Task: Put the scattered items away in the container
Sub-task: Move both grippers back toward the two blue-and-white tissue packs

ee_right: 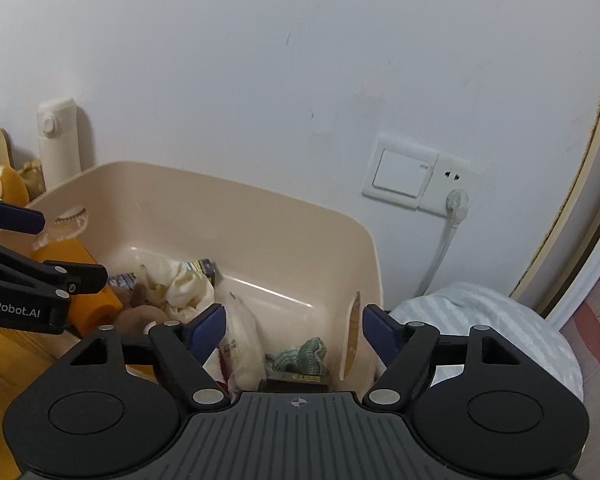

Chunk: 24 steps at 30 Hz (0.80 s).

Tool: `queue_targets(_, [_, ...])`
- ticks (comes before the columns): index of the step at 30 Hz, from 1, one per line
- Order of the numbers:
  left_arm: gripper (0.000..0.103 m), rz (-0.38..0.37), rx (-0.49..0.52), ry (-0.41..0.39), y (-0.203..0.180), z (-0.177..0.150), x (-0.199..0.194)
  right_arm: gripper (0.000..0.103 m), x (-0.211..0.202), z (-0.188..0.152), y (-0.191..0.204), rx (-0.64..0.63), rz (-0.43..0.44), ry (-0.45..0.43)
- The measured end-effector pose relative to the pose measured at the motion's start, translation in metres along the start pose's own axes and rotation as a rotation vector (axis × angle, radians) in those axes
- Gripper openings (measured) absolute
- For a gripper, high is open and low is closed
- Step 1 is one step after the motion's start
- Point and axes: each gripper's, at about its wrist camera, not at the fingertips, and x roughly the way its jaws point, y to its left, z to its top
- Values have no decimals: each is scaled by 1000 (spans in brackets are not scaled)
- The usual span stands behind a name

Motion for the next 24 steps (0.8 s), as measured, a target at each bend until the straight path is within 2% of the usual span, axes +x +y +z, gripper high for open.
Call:
queue_targets(2, [86,0,10,-24,-2,-3,-12,83,-14,-3,-1,10,-2,-27])
queue_targets(6, [87,4,16,-73,-6,-13,-37,85,-43,-13,-6,54,5,-81])
queue_targets(14, [88,-47,-61,-111,3,-41,-78,91,-93,-47,-7,141,43,-139])
queue_targets(18, [89,-56,-44,-78,4,-62,-80,93,-100,-75,8,136,77,-105])
queue_targets(24, [89,-67,-8,-9,5,-98,-69,93,-84,-109,36,86,127,-15])
